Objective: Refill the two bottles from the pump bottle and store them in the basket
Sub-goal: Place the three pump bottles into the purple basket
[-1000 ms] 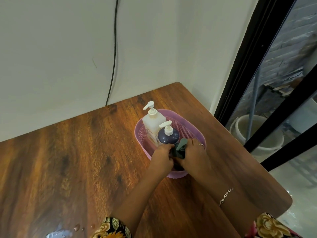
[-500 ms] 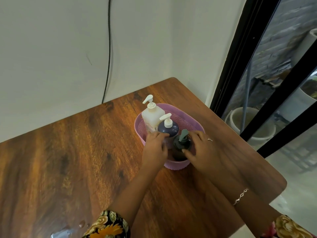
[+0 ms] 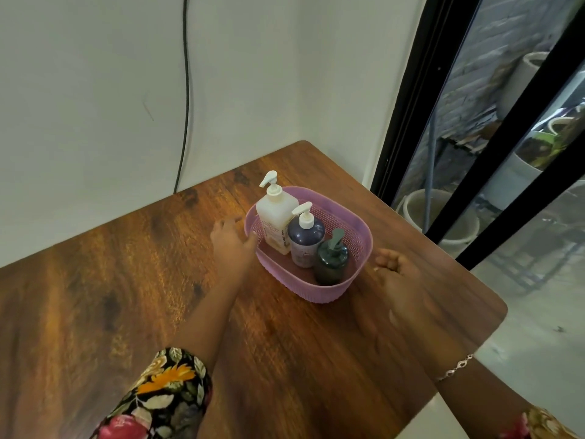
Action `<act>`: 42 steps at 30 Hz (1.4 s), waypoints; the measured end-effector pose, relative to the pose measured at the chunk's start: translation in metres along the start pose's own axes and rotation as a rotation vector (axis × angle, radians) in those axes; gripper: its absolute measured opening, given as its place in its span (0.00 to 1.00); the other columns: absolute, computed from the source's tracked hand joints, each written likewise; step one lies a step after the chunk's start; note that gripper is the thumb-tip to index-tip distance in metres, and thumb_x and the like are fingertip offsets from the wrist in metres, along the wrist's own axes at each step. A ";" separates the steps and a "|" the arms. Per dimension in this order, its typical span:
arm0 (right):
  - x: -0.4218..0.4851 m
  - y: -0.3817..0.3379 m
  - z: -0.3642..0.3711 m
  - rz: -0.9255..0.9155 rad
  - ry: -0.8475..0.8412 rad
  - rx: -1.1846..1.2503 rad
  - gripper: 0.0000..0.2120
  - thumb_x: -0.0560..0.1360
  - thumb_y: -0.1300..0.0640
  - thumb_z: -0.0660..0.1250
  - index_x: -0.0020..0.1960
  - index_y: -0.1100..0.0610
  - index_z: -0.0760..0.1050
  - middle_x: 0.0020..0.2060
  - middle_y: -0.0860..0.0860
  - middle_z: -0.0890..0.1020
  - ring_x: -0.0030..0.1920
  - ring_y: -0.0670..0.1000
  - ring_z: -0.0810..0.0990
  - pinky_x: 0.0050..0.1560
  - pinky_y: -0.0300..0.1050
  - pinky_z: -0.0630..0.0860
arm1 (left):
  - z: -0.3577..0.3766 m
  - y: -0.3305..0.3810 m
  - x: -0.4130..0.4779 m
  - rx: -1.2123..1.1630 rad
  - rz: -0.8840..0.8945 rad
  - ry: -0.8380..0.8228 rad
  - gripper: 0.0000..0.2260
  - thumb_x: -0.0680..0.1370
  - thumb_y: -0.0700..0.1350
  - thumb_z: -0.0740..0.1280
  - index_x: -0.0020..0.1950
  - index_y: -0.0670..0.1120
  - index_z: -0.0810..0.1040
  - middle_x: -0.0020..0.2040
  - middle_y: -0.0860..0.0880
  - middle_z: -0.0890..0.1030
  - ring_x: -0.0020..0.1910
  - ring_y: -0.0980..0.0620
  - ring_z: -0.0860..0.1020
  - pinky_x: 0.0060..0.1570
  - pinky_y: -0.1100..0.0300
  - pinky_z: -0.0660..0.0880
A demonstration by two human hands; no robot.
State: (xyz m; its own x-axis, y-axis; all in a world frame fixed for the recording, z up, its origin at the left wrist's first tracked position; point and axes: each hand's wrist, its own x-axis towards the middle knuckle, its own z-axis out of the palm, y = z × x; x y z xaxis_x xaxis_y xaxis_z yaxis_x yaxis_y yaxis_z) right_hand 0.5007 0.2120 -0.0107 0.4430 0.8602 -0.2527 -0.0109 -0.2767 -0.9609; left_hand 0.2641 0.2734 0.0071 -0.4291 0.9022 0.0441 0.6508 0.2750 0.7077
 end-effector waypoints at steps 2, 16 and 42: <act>0.002 0.002 0.003 0.117 0.005 0.075 0.16 0.71 0.72 0.63 0.57 0.62 0.73 0.44 0.54 0.78 0.47 0.54 0.78 0.52 0.53 0.77 | 0.001 0.000 0.011 -0.039 -0.066 -0.063 0.25 0.75 0.45 0.69 0.70 0.44 0.67 0.70 0.43 0.67 0.66 0.43 0.69 0.62 0.47 0.71; 0.003 0.000 0.028 0.441 -0.174 0.154 0.34 0.71 0.65 0.69 0.72 0.52 0.58 0.68 0.52 0.69 0.66 0.56 0.69 0.64 0.58 0.69 | 0.015 -0.009 0.027 -0.507 -0.416 -0.434 0.19 0.77 0.35 0.63 0.67 0.44 0.69 0.59 0.43 0.75 0.56 0.43 0.75 0.46 0.50 0.78; -0.037 -0.037 0.085 0.210 -0.309 -0.206 0.25 0.71 0.74 0.61 0.65 0.56 0.68 0.46 0.54 0.78 0.46 0.56 0.80 0.45 0.55 0.80 | -0.062 -0.056 -0.008 -0.736 -0.515 -0.104 0.15 0.73 0.30 0.64 0.55 0.44 0.74 0.52 0.44 0.78 0.51 0.43 0.77 0.41 0.50 0.80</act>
State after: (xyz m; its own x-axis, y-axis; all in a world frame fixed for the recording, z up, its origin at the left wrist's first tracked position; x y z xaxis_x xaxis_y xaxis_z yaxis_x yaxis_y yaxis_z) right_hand 0.4089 0.2267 0.0249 0.1609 0.8554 -0.4923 0.1213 -0.5122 -0.8503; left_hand 0.1921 0.2307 0.0112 -0.4744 0.7615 -0.4417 -0.1866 0.4033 0.8958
